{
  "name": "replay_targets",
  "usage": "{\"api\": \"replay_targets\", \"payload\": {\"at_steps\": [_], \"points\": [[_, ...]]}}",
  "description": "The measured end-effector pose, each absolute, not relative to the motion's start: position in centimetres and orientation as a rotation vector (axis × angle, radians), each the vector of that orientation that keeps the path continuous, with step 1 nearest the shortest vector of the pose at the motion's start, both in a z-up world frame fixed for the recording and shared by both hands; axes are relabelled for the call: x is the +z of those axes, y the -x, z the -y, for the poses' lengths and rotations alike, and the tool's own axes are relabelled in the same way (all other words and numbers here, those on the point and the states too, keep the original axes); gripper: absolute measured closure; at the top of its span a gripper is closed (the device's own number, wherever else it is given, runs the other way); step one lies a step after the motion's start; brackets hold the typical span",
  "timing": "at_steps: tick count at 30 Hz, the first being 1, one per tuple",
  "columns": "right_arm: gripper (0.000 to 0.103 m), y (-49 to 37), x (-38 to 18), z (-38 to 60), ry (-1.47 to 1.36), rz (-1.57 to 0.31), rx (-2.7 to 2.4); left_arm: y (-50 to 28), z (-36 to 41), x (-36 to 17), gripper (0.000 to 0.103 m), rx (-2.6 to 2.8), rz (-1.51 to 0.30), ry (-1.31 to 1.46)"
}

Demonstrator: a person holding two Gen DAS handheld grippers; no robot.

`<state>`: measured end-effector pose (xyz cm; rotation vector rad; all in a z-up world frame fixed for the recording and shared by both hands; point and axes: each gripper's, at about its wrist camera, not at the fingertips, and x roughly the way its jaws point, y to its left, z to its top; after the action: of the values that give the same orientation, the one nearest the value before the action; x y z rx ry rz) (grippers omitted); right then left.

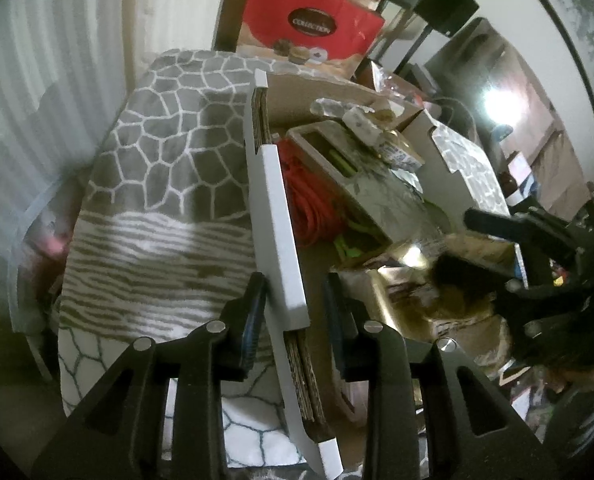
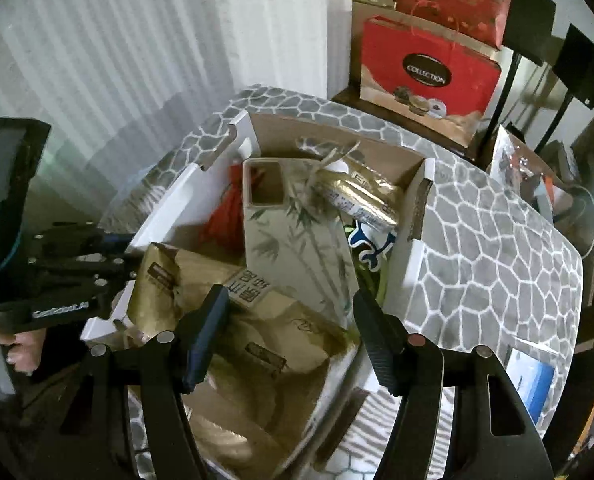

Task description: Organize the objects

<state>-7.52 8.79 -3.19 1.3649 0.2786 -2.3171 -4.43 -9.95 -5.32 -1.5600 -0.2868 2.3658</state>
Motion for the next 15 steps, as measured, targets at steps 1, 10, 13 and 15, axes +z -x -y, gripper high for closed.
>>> {"api": "replay_targets", "payload": {"at_steps": [1,10,13,15], "points": [[0.038,7.5,-3.6,-8.5,-1.354,-0.254,-2.313,4.5,10.0,-5.3,0.077,2.377,0.279,1.561],[0.030,7.6,-1.1,-10.4,-1.328,-0.083,-2.390,4.7,10.6,-4.8,0.077,2.410,0.273,1.542],[0.026,6.2,0.6,-12.7,-1.331,-0.081,-2.415,4.5,10.4,-4.4,0.077,2.417,0.256,1.522],[0.026,5.2,0.9,-13.6,-1.348,-0.115,-2.418,4.5,10.1,-4.5,0.077,2.416,0.237,1.520]]}}
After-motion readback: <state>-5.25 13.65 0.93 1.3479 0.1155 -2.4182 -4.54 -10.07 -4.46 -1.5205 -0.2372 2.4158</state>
